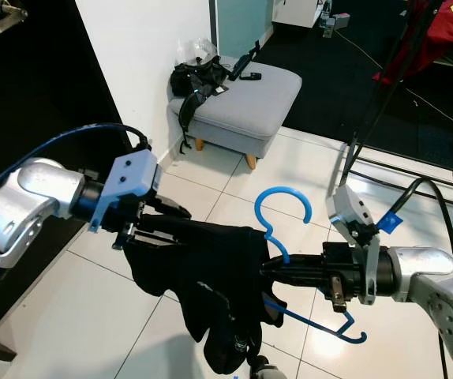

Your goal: Hang hanger

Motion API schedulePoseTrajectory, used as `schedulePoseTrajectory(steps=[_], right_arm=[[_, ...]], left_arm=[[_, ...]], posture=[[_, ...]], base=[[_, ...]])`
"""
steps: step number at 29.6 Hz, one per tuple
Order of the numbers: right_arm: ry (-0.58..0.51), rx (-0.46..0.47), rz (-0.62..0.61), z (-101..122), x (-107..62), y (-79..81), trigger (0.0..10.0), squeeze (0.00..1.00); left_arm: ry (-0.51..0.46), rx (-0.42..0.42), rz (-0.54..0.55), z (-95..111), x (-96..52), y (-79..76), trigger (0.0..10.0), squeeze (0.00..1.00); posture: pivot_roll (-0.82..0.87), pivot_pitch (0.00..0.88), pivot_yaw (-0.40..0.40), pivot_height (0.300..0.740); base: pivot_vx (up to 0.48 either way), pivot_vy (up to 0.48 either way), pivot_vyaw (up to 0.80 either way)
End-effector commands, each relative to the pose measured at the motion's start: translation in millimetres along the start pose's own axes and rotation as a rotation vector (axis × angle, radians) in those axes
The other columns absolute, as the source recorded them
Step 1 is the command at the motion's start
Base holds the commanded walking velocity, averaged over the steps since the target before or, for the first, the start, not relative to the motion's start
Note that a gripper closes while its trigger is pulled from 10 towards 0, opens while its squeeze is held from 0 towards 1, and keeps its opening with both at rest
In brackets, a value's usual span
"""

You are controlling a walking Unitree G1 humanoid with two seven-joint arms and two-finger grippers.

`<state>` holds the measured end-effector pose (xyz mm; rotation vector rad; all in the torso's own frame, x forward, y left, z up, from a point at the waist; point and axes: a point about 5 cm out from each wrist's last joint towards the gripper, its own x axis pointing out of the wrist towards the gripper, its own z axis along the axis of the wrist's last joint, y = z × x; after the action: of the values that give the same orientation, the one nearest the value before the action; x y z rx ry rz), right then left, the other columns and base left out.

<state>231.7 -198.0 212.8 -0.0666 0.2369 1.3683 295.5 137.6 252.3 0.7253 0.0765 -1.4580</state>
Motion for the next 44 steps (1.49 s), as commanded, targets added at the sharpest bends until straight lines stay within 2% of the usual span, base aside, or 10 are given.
schedulePoseTrajectory(steps=[1, 11, 18, 23, 24, 26, 27, 34, 38, 44], right_arm=[[-0.028, -0.047, 0.035, 6.1, 2.3, 1.5, 10.0, 0.0], [-0.042, -0.07, 0.017, 9.3, 2.7, -1.8, 10.0, 0.0], [-0.062, -0.08, -0.018, 9.9, 1.3, -2.8, 10.0, 0.0], [-0.074, -0.083, -0.044, 10.3, 0.5, -4.5, 10.0, 0.0], [-0.089, -0.077, -0.06, 11.5, -0.5, -6.0, 10.0, 0.12], [-0.1, -0.073, -0.071, 12.3, -1.1, -7.0, 10.0, 0.12], [-0.113, -0.075, -0.108, 13.3, -3.1, -10.4, 10.0, 1.0], [-0.146, -0.061, -0.254, 8.1, -19.1, -18.4, 10.0, 1.0], [-0.21, -0.037, -0.377, 3.7, -41.5, -18.9, 10.0, 1.0], [-0.438, 0.016, -0.543, 1.6, -83.5, -6.9, 10.0, 1.0]], left_arm=[[0.076, 0.01, -0.004, -9.2, -0.7, -1.1, 0.0, 0.0], [0.113, 0.043, 0.019, -12.2, 1.7, 0.1, 0.0, 0.0], [0.053, 0.057, 0.193, -10.6, 5.2, 18.0, 0.0, 0.0], [0.036, 0.061, 0.228, -10.4, 6.9, 20.5, 0.0, 0.0], [0.029, 0.063, 0.252, -10.1, 6.7, 22.5, 0.0, 0.0], [0.025, 0.064, 0.27, -9.8, 6.5, 23.9, 0.0, 0.0], [0.021, 0.068, 0.296, -9.4, 5.1, 26.5, 0.0, 0.0], [0.018, 0.117, 0.409, -6.2, -8.8, 38.5, 0.0, 0.0], [0.018, 0.168, 0.463, -3.3, -22.2, 45.1, 0.0, 0.0], [-0.049, 0.215, 0.557, 6.2, -42.2, 57.0, 0.0, 0.0]], posture=[[-0.01, 0.161, 0.035, 0.74], [-0.01, 0.159, 0.032, 0.74], [-0.01, 0.167, 0.034, 0.74], [-0.01, 0.169, 0.036, 0.74], [-0.01, 0.172, 0.035, 0.74], [-0.01, 0.172, 0.035, 0.74], [-0.01, 0.173, 0.033, 0.74], [-0.01, 0.173, 0.028, 0.74], [-0.01, 0.175, 0.028, 0.74], [-0.03, 0.174, 0.031, 0.74]], base=[[0.0, 0.0, 0.0], [0.0, 0.0, 0.0], [0.0, 0.0, 0.0], [0.0, 0.0, 0.0], [0.0, 0.0, 0.0], [0.0, 0.0, 0.0], [0.0, 0.0, 0.0], [0.0, 0.0, 0.0], [0.0, 0.0, 0.0], [0.0, 0.0, 0.0]])
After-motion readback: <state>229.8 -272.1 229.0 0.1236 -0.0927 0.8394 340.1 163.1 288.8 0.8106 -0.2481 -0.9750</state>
